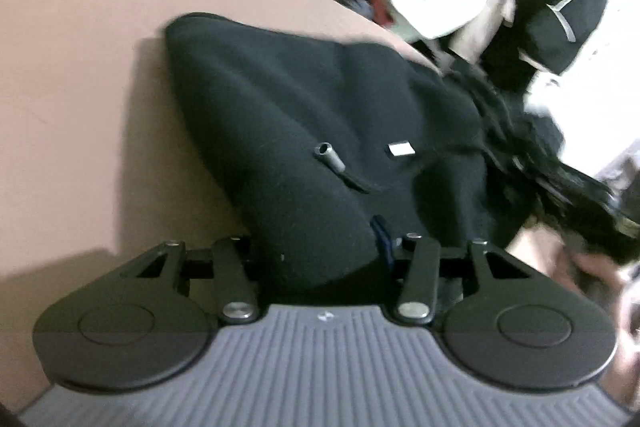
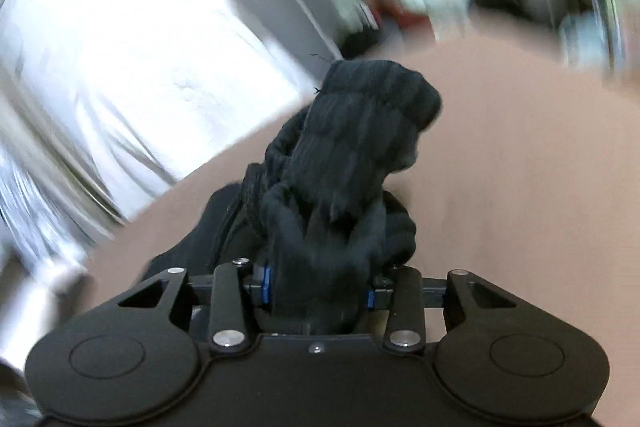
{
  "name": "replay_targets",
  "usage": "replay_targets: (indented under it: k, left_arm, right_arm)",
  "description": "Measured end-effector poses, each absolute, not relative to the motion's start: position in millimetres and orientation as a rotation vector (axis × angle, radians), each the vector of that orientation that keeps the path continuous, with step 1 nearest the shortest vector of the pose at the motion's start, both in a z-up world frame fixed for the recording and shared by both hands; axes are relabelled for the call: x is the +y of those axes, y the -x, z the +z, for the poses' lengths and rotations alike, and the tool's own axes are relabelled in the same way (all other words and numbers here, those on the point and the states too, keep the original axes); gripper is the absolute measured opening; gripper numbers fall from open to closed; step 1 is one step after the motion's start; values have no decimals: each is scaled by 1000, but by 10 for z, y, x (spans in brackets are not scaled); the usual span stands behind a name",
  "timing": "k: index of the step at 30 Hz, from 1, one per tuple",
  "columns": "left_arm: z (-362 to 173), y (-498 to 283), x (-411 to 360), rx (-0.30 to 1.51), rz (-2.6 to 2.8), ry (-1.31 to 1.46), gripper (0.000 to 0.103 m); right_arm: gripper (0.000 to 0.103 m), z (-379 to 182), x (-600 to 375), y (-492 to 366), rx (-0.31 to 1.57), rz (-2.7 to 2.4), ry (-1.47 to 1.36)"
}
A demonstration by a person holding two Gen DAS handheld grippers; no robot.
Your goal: Fold clothes
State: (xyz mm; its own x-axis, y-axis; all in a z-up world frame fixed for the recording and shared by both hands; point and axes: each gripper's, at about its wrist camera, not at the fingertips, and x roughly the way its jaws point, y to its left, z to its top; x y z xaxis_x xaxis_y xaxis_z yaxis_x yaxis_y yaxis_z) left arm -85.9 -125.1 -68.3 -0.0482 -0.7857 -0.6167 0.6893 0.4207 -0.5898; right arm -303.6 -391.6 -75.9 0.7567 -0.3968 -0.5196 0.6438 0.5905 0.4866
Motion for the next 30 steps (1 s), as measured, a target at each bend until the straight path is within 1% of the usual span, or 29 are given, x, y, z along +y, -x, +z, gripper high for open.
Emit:
replay_targets:
  k: [2,3,4,5,7,9,10,11,12,15,17,18,20,23,24,26,27,28,30]
  left_arm:
    - [-795,898,-1318,1179,-1192,109,51]
    - [-806,887,-1316,1187,-1179,104,54]
    - [-811,871,-1309,1190,-1164,97,58]
    - [-816,855,-1303,1192,-1150,91,59]
    - [-704,768,-1171,1130,-1104,165,59]
    - [-570,737,-1028,1011,-1024,192,59]
    - [-503,730,-969,942,-982,185,62]
    - [-481,714,-970,919,-965,173,66]
    - [-468,697,-981,903,-953,161,74]
    - [-538,494,-1188,1023,-932,161,74]
    - [-581,341,-1331,1083,-913,196,80]
    - [-607,250,-1400,1121,-901,214,86]
    - [-728,127,-1538,1220,-907,279,86]
    - [-937,-1,-1714,1307,-927,399,86]
    - [-988,-26,-1800,1323,-944,418,87]
    - [-1089,-26,-1959,1333,-969,421,94]
    - [-1106,-21,-2038,1332,-981,415,101]
    - [-1123,-17,-2117,1330,-993,409,103]
    - [-1134,25,-2265,1325,-1005,349,103]
  right_arm:
    - [43,-597,-3872,2977,385,-668,-565]
    - [44,-576,-3899,2965,398,-685,-547]
    - [44,-644,-3978,2984,422,-698,-606]
    - [44,-735,-4055,3016,446,-713,-677]
    - [44,-886,-4180,3080,489,-747,-782]
    - [45,-915,-4213,3083,498,-758,-814]
    - [45,-913,-4212,3078,498,-760,-821]
    - [45,-912,-4211,3072,498,-762,-827]
    - [45,-910,-4210,3067,498,-764,-833]
    - [47,-907,-4243,3018,508,-768,-863]
    - [47,-893,-4447,2949,526,-759,-953]
    - [48,-868,-4504,3019,509,-744,-986]
    - [49,-879,-4493,3109,498,-722,-1025]
    - [54,-967,-4491,3184,484,-700,-1089]
    - [58,-1009,-4520,3196,476,-695,-1118]
    - [69,-1091,-4545,3195,458,-692,-1174]
    - [81,-1132,-4555,3181,454,-693,-1199]
    - [87,-1176,-4565,3153,455,-691,-1216]
    - [91,-1259,-4603,3054,449,-684,-1210]
